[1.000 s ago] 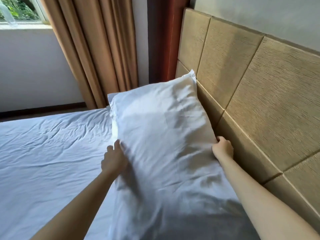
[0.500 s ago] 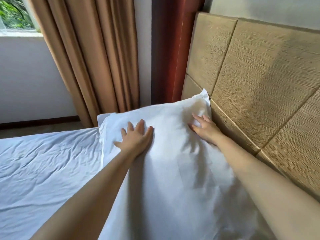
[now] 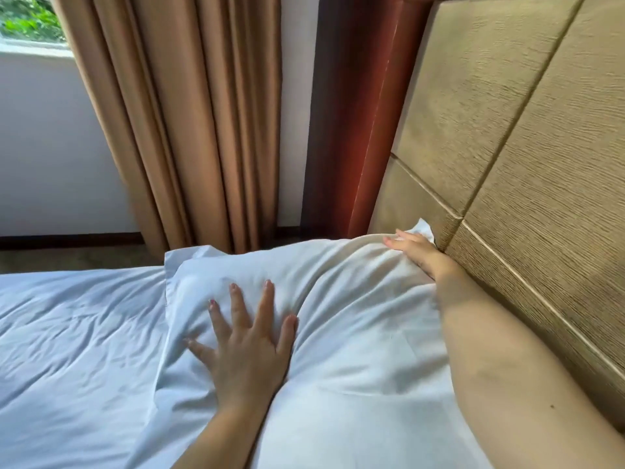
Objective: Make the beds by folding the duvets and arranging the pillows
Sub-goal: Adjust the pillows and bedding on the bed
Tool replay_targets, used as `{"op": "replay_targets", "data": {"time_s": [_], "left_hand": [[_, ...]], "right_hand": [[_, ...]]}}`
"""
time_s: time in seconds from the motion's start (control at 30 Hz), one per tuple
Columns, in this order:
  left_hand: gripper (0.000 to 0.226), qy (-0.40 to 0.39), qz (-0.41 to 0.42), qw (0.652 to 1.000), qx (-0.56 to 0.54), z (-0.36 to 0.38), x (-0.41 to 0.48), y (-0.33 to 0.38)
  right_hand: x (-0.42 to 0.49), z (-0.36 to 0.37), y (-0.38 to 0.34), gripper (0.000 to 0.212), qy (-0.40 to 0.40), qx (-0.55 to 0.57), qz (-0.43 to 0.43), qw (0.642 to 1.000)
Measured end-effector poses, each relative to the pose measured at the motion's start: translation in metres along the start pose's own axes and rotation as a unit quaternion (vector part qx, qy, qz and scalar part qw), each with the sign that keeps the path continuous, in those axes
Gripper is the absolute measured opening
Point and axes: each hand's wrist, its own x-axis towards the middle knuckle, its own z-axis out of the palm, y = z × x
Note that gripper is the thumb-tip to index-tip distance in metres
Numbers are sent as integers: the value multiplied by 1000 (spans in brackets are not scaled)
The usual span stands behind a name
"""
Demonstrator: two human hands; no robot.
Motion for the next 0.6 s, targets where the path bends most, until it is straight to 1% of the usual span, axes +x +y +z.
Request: {"op": "replay_targets", "data": {"time_s": [0.07,0.1,0.17,0.2,0.23,0.27,0.3,0.33,0.4,0.43,0.47,0.5,0.53,0.57,0.6], "left_hand": [[74,12,2,1000,3,12,-2,-5],[74,19,3,1000,-1,16,-2,-7],[72,27,3,1000,-3,22,0,-11],[71,28,2,1000,0,25,2,-13],[71,26,4,1000,4,27,2,-14],[71,26,6,1000,7,29,2,-15],[71,28,8,1000,12,31,1,-15],[71,27,11,999,16,33,1,-16],[70,26,13,999,25,35,-1,-16],[68,25,15,999,29,34,-1,-16],[66,19,14,999,31,34,-1,-16],[64,12,13,999,32,34,-1,-17],[63,8,11,999,36,34,-1,-17],[64,4,10,999,41,34,-1,-17],[65,1,11,999,44,34,-2,-17]], "right_hand": [[11,4,6,108,-11,97,31,995],[16,7,11,114,-13,138,45,989],[21,17,21,112,-5,203,77,976],[24,20,29,105,-4,230,90,969],[21,22,33,87,-10,267,106,958],[16,22,35,66,-43,309,113,943],[14,21,40,53,-72,339,115,931],[8,20,41,52,-89,357,112,923],[0,16,38,52,-82,379,94,917],[-2,14,34,48,-59,393,64,915],[-6,13,26,46,-12,392,25,919],[-5,8,20,57,60,374,-18,925],[-6,2,12,70,138,325,-65,933],[-6,-5,3,74,221,238,-108,940],[-11,-9,-7,71,300,129,-140,935]]}}
